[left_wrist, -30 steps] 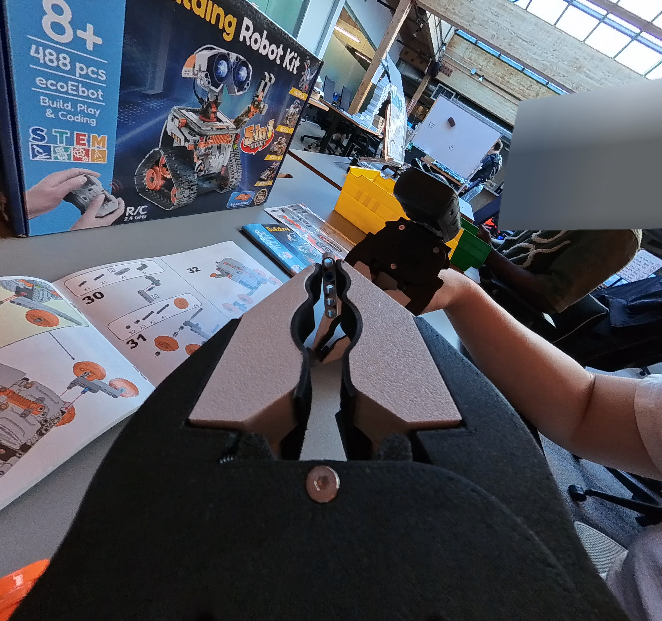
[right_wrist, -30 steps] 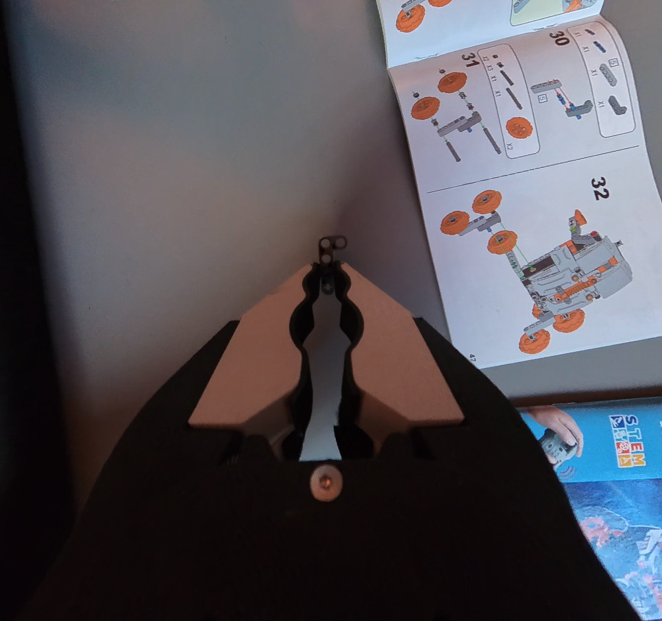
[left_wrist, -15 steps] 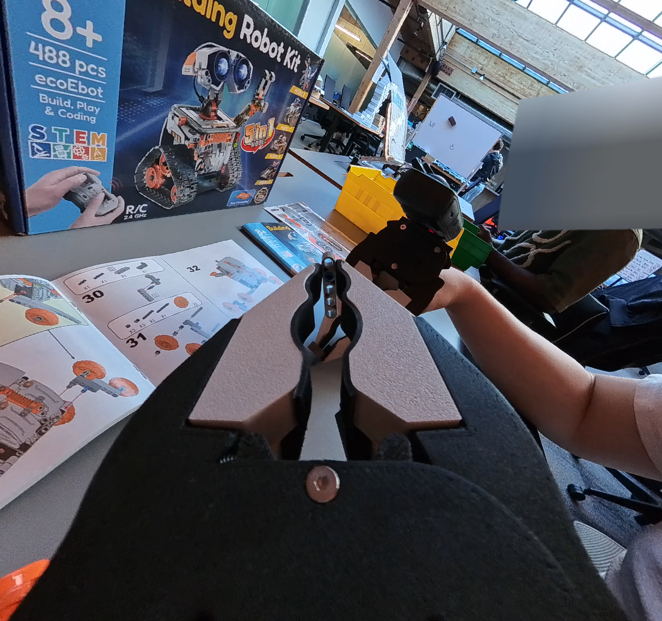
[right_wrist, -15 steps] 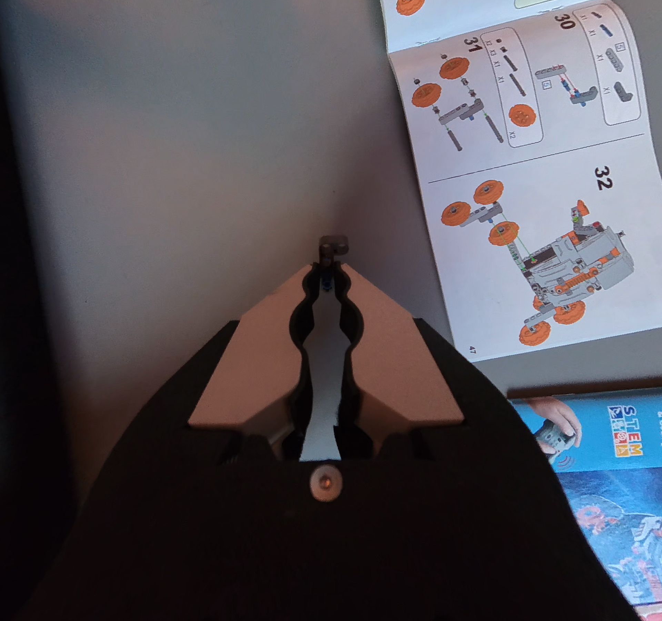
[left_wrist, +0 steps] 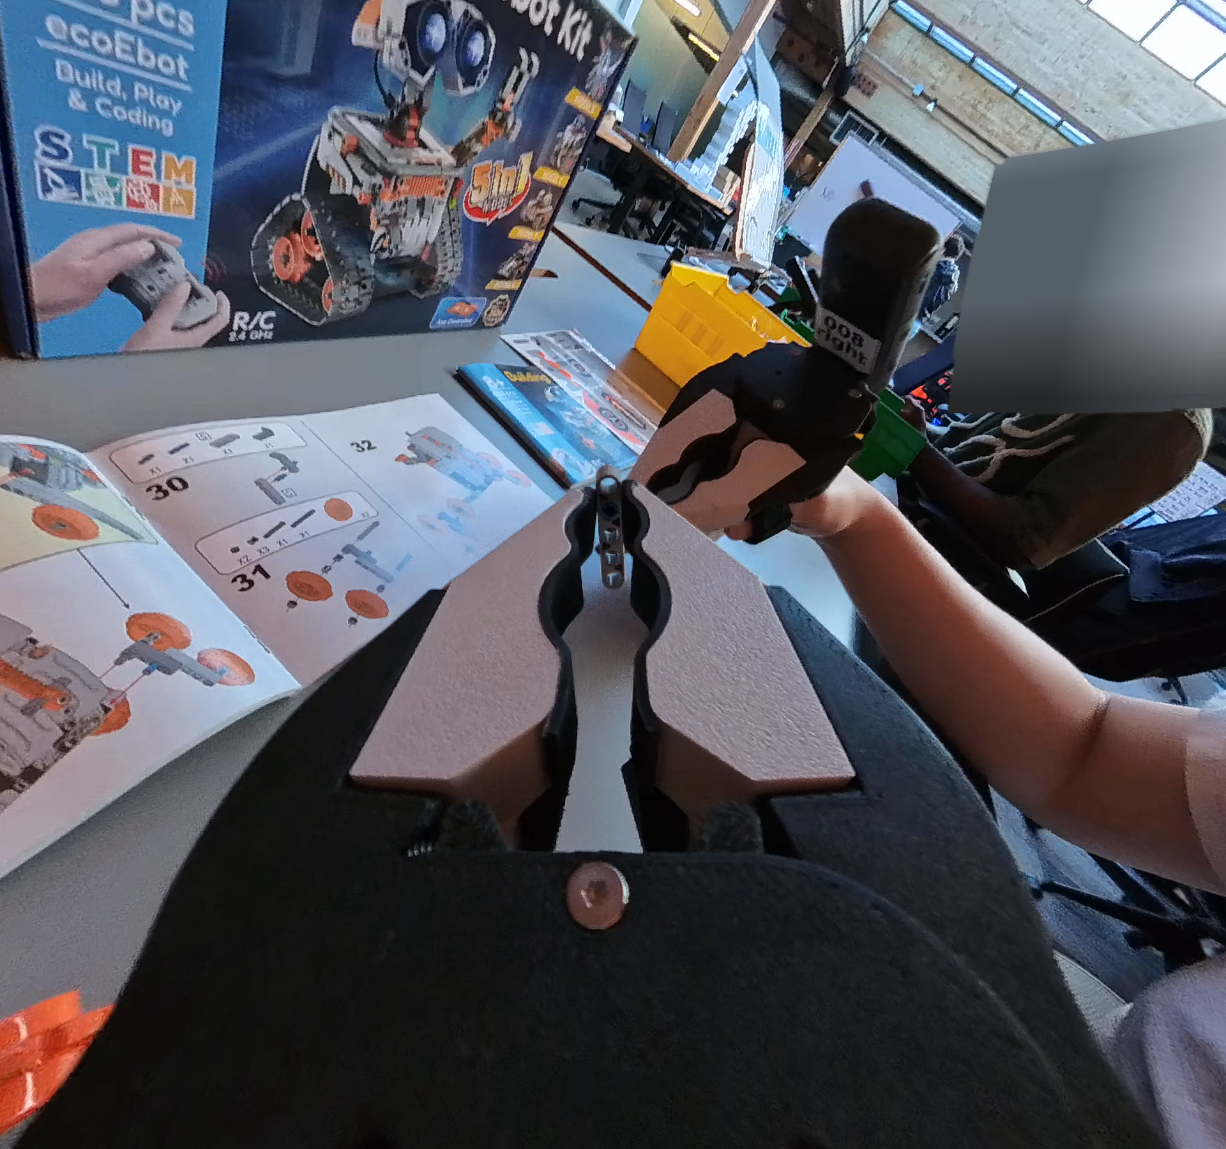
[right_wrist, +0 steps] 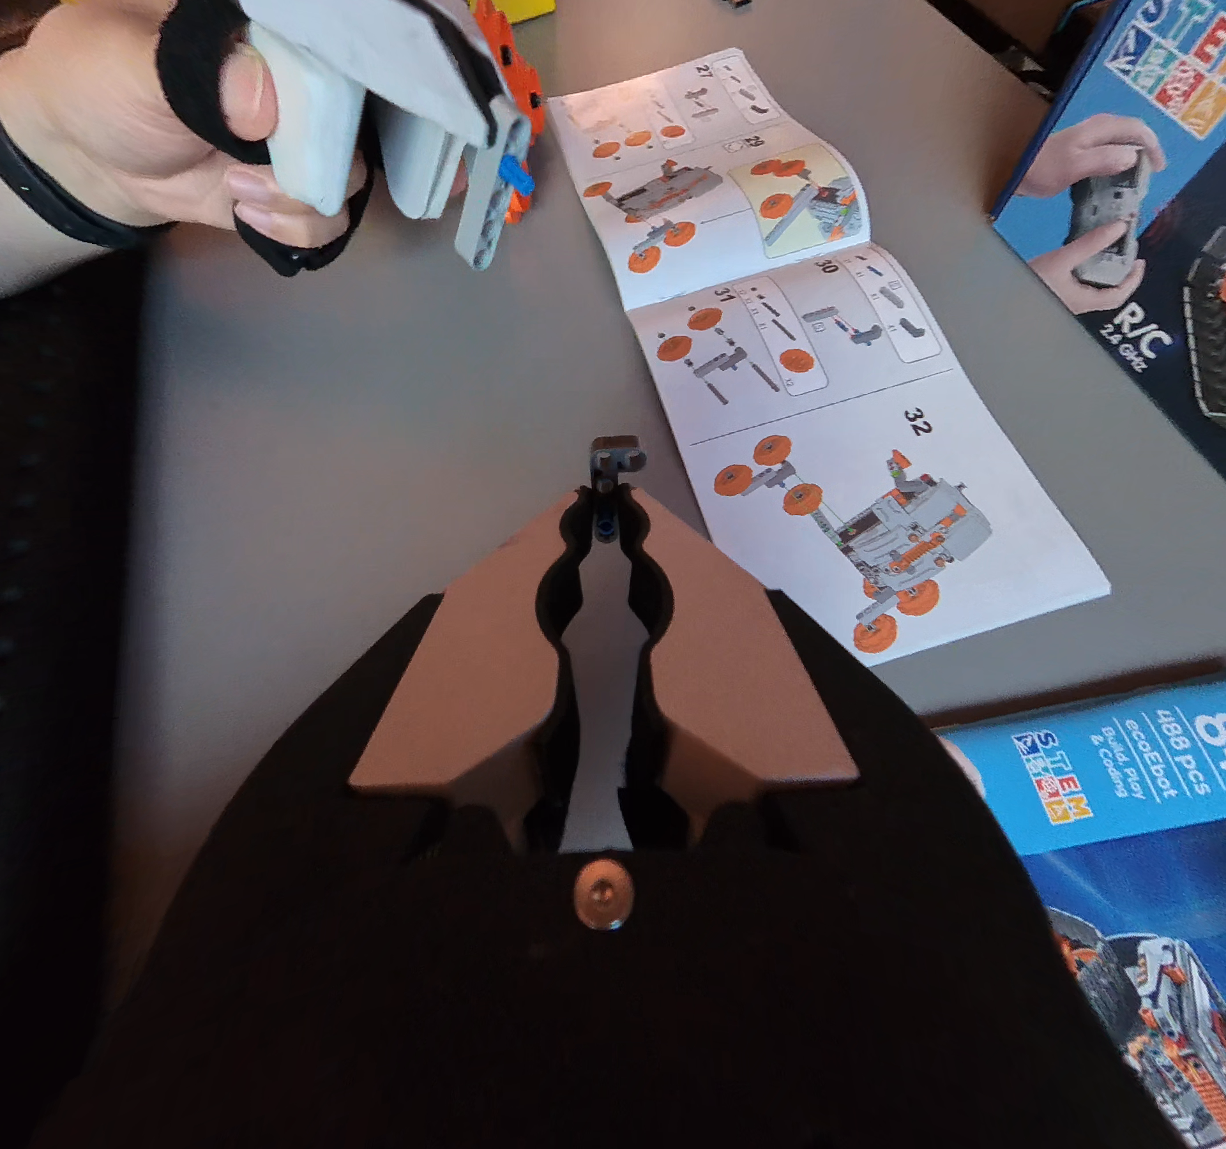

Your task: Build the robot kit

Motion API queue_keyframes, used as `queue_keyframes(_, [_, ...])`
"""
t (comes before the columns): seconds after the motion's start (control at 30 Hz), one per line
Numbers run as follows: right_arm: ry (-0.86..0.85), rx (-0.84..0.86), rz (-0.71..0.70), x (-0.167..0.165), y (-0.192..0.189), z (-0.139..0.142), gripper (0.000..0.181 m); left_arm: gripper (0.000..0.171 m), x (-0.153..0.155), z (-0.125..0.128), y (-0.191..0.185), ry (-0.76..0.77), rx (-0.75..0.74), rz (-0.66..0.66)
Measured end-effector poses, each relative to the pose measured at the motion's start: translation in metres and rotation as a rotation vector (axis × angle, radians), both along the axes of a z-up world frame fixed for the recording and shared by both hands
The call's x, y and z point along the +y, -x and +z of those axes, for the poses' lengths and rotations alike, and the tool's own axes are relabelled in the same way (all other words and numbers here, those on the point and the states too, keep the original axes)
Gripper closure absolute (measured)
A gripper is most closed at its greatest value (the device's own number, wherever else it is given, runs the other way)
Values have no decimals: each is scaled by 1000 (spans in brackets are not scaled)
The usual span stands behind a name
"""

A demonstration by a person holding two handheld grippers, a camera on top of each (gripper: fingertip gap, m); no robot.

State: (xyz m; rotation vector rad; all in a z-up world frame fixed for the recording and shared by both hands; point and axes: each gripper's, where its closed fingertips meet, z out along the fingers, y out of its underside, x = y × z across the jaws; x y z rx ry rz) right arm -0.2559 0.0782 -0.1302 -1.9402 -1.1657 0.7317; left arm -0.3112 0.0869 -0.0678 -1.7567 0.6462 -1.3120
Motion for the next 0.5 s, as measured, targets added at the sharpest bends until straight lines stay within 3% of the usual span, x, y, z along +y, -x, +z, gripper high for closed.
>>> queue_keyframes(0.13, [-34, 50, -27, 6, 1, 4, 175, 167, 1, -14, -3, 57, 30, -20])
queue_keyframes(0.33, [-14, 314, -79, 16, -5, 41, 175, 167, -3, -26, -7, 71, 68, -73])
queue_keyframes(0.5, [70, 446, -94, 18, -14, 53, 173, 167, -10, -27, -12, 72, 71, -129])
